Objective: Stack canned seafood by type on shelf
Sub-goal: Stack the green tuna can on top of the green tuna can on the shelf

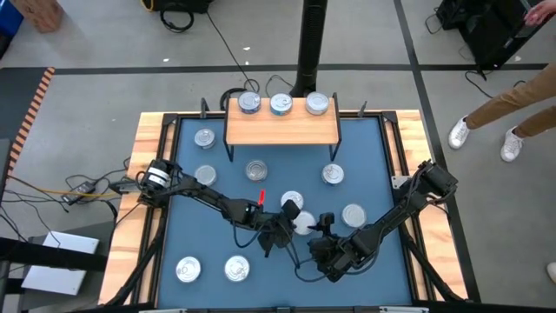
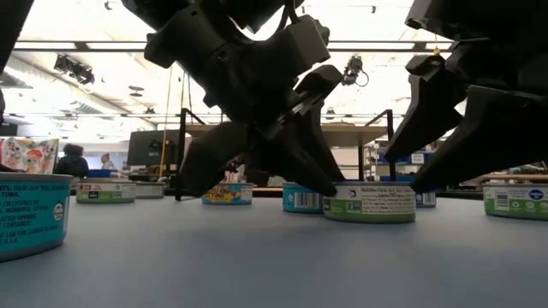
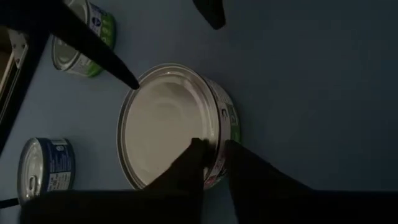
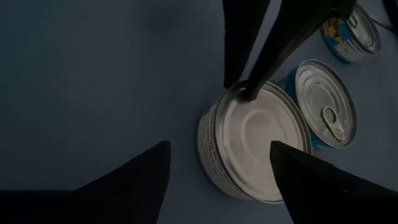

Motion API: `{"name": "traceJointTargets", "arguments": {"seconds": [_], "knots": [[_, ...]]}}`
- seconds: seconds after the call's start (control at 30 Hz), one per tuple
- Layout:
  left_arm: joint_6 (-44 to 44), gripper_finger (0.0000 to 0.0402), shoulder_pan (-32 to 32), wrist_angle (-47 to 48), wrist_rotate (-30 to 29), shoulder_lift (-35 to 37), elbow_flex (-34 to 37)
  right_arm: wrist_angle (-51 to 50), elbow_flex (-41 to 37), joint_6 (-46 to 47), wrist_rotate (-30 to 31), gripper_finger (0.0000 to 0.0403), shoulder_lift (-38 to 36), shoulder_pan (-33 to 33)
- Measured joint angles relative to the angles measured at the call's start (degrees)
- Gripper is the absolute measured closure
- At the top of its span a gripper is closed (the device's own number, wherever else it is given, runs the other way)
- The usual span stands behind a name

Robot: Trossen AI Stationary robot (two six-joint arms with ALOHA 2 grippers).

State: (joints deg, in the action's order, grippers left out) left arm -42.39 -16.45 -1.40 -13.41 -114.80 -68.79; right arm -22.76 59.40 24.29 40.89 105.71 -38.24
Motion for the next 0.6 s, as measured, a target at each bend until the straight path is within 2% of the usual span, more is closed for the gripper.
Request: {"name": "traceJointTargets", "arguments": {"seconds": [0.13,0.4,0.6], "knots": [[0.02,0.0392,-0.02,-0.19,0.07,0.0,-0.09,0.0,0.0,0.0,-0.03,0.0122,-0.02,0.0],[1.63,0.0399,0.0,-0.27,1.21,0.0,-0.34,-1.63,0.0,-0.03,0.02,0.0126,-0.04,0.0],[5.12,0.04,0.07,0.38,2.18,-0.02,-2.54,-4.85,0.0,-2.44,3.35,0.011,-0.04,0.12]]}}
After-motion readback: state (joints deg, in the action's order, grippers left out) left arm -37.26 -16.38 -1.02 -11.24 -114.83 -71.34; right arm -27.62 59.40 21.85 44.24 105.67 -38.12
